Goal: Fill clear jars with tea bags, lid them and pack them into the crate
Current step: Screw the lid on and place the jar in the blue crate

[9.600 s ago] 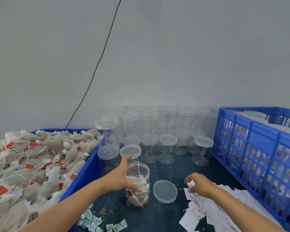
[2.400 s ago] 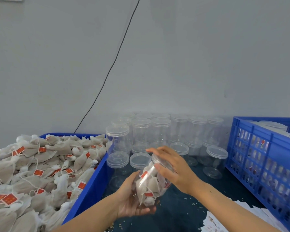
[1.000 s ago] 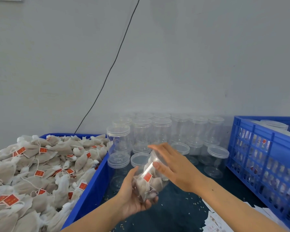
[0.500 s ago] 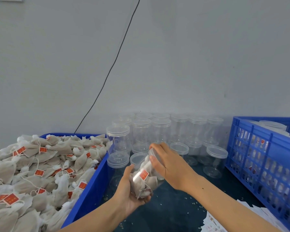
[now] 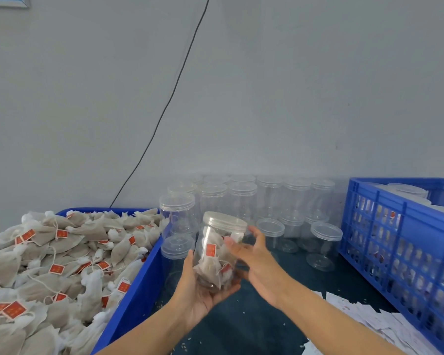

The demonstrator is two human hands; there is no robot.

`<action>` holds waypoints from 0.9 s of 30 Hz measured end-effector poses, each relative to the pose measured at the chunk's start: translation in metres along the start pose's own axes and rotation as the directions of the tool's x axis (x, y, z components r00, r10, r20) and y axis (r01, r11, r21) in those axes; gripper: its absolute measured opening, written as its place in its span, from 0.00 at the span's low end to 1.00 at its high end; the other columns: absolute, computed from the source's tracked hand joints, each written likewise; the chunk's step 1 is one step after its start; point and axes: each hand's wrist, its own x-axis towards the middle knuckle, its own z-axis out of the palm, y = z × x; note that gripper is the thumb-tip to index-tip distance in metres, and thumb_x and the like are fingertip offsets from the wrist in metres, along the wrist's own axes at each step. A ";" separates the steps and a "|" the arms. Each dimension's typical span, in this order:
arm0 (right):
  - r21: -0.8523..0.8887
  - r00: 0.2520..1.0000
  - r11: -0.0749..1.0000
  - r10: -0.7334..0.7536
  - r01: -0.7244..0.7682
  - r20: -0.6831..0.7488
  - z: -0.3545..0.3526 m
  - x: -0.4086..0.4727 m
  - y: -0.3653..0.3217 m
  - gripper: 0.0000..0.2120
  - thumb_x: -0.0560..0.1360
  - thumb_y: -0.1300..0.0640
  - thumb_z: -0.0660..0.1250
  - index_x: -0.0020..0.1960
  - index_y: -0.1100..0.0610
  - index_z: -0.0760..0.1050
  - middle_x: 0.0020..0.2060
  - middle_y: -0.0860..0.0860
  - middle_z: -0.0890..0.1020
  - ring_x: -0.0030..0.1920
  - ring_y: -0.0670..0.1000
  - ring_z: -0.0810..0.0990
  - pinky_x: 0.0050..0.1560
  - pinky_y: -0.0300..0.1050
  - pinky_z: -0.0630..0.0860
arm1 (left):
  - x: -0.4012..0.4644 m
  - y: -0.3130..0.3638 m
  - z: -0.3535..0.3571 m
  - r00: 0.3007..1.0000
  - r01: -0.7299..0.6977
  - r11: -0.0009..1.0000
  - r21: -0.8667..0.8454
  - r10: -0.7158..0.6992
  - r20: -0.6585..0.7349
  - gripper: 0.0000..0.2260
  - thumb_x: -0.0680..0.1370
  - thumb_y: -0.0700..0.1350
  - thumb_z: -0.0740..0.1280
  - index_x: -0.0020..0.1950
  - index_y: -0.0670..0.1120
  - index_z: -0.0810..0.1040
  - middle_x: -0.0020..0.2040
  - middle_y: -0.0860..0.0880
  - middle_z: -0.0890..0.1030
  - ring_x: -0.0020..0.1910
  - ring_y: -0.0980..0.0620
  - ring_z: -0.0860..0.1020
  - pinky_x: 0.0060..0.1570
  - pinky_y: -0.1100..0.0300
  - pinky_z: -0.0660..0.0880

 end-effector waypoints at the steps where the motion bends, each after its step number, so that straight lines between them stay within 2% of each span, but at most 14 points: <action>1: -0.013 1.000 1.000 0.012 -0.013 -0.023 0.002 -0.001 0.006 0.52 0.55 0.44 0.78 0.71 0.44 0.53 0.61 0.53 0.77 0.59 0.55 0.79 0.63 0.58 0.73 | -0.001 0.000 0.000 0.999 0.029 1.000 0.008 -0.029 0.031 0.30 0.80 0.63 0.52 0.63 0.38 0.74 0.57 0.32 0.80 0.56 0.34 0.80 0.49 0.42 0.80; 3: -0.042 0.996 0.999 0.016 -0.019 -0.086 0.004 -0.001 0.016 0.48 0.55 0.47 0.80 0.69 0.48 0.60 0.59 0.51 0.79 0.58 0.53 0.79 0.62 0.55 0.75 | -0.002 -0.001 -0.001 0.994 0.086 0.992 0.096 -0.092 0.062 0.29 0.81 0.62 0.51 0.63 0.38 0.75 0.57 0.33 0.80 0.56 0.35 0.80 0.52 0.43 0.79; 5: -0.011 0.992 0.999 0.034 -0.035 -0.119 0.001 0.000 0.024 0.39 0.60 0.54 0.80 0.66 0.52 0.65 0.56 0.52 0.81 0.56 0.52 0.80 0.56 0.50 0.78 | -0.001 -0.005 -0.002 0.997 0.068 0.934 0.352 -0.054 -0.048 0.23 0.83 0.58 0.51 0.62 0.42 0.75 0.56 0.37 0.82 0.53 0.40 0.82 0.50 0.49 0.81; 7: -0.024 0.989 0.998 0.056 -0.060 -0.136 -0.005 0.000 0.031 0.34 0.63 0.61 0.80 0.64 0.54 0.67 0.54 0.53 0.81 0.54 0.53 0.81 0.44 0.42 0.79 | 0.001 -0.010 -0.005 0.974 -0.081 0.734 0.675 0.202 -0.103 0.12 0.84 0.48 0.54 0.58 0.49 0.76 0.55 0.45 0.82 0.50 0.51 0.82 0.44 0.64 0.79; 8: -0.047 0.989 0.997 0.057 -0.064 -0.140 -0.008 -0.001 0.033 0.34 0.63 0.63 0.80 0.63 0.54 0.67 0.54 0.53 0.81 0.53 0.53 0.81 0.39 0.38 0.77 | 0.000 -0.008 -0.003 0.933 -0.175 0.591 0.787 0.354 -0.059 0.11 0.84 0.44 0.54 0.56 0.53 0.75 0.57 0.49 0.81 0.51 0.57 0.79 0.46 0.69 0.76; 9: -0.068 0.988 0.996 0.052 -0.063 -0.146 -0.012 -0.003 0.036 0.34 0.63 0.63 0.80 0.63 0.54 0.67 0.54 0.53 0.81 0.53 0.52 0.81 0.37 0.36 0.76 | 0.001 -0.006 -0.002 0.891 -0.266 0.479 0.836 0.453 0.023 0.11 0.84 0.43 0.55 0.56 0.58 0.73 0.59 0.53 0.79 0.54 0.61 0.77 0.51 0.70 0.74; 10: -0.087 0.987 0.994 0.052 -0.065 -0.152 -0.016 -0.004 0.038 0.35 0.62 0.63 0.80 0.63 0.54 0.67 0.55 0.52 0.81 0.54 0.51 0.81 0.39 0.36 0.76 | 0.001 -0.005 -0.002 0.874 -0.331 0.442 0.834 0.476 0.095 0.11 0.83 0.44 0.57 0.58 0.60 0.71 0.61 0.57 0.77 0.57 0.63 0.75 0.54 0.69 0.72; 12: -0.120 0.987 0.990 0.061 -0.080 -0.149 -0.025 -0.006 0.039 0.36 0.61 0.64 0.81 0.63 0.54 0.67 0.55 0.51 0.81 0.54 0.49 0.81 0.48 0.38 0.78 | 0.001 0.000 0.005 0.886 -0.394 0.473 0.788 0.424 0.188 0.16 0.80 0.50 0.60 0.67 0.60 0.66 0.66 0.58 0.72 0.61 0.64 0.73 0.58 0.66 0.71; 14: -0.168 0.990 0.982 0.069 -0.090 -0.125 -0.036 -0.011 0.037 0.38 0.59 0.63 0.82 0.63 0.53 0.67 0.55 0.50 0.82 0.54 0.49 0.81 0.55 0.44 0.78 | 0.003 0.006 0.011 0.920 -0.360 0.515 0.778 0.333 0.205 0.30 0.73 0.56 0.65 0.72 0.58 0.57 0.66 0.57 0.68 0.58 0.64 0.72 0.54 0.68 0.71; 16: -0.214 0.992 0.973 0.070 -0.090 -0.103 -0.046 -0.017 0.031 0.41 0.56 0.61 0.82 0.63 0.52 0.67 0.55 0.50 0.81 0.55 0.49 0.81 0.59 0.47 0.77 | 0.003 0.008 0.019 0.948 -0.309 0.534 0.787 0.240 0.210 0.38 0.67 0.57 0.71 0.71 0.60 0.54 0.60 0.59 0.71 0.53 0.65 0.73 0.47 0.70 0.71; 18: -0.237 0.994 0.967 0.071 -0.089 -0.084 -0.056 -0.022 0.024 0.41 0.56 0.62 0.83 0.64 0.52 0.66 0.56 0.50 0.80 0.56 0.49 0.80 0.60 0.48 0.77 | 0.004 0.005 0.026 0.960 -0.279 0.515 0.810 0.176 0.219 0.42 0.64 0.54 0.76 0.71 0.59 0.55 0.58 0.59 0.74 0.55 0.63 0.75 0.45 0.70 0.73; 21: -0.231 0.997 0.971 0.054 -0.064 -0.053 -0.068 -0.028 0.011 0.40 0.57 0.63 0.82 0.64 0.52 0.67 0.56 0.50 0.81 0.56 0.48 0.81 0.56 0.43 0.79 | 0.011 -0.004 0.044 0.967 -0.253 0.517 0.818 0.161 0.198 0.42 0.62 0.49 0.80 0.69 0.52 0.60 0.60 0.51 0.78 0.57 0.57 0.78 0.46 0.67 0.77; 23: -0.219 0.997 0.975 0.033 -0.046 -0.063 -0.077 -0.033 0.000 0.39 0.57 0.65 0.81 0.63 0.53 0.68 0.56 0.50 0.81 0.56 0.49 0.81 0.56 0.45 0.79 | 0.016 -0.009 0.063 0.963 -0.269 0.544 0.795 0.166 0.212 0.41 0.58 0.48 0.81 0.67 0.47 0.66 0.58 0.48 0.80 0.57 0.53 0.80 0.52 0.62 0.78; 27: -0.202 0.993 0.979 -0.010 -0.014 -0.114 -0.100 -0.042 -0.027 0.38 0.59 0.68 0.80 0.64 0.55 0.68 0.56 0.53 0.81 0.57 0.52 0.81 0.60 0.51 0.77 | 0.023 -0.015 0.109 0.932 -0.361 0.522 0.773 0.169 0.321 0.31 0.62 0.41 0.80 0.63 0.46 0.73 0.54 0.50 0.84 0.54 0.53 0.82 0.55 0.59 0.79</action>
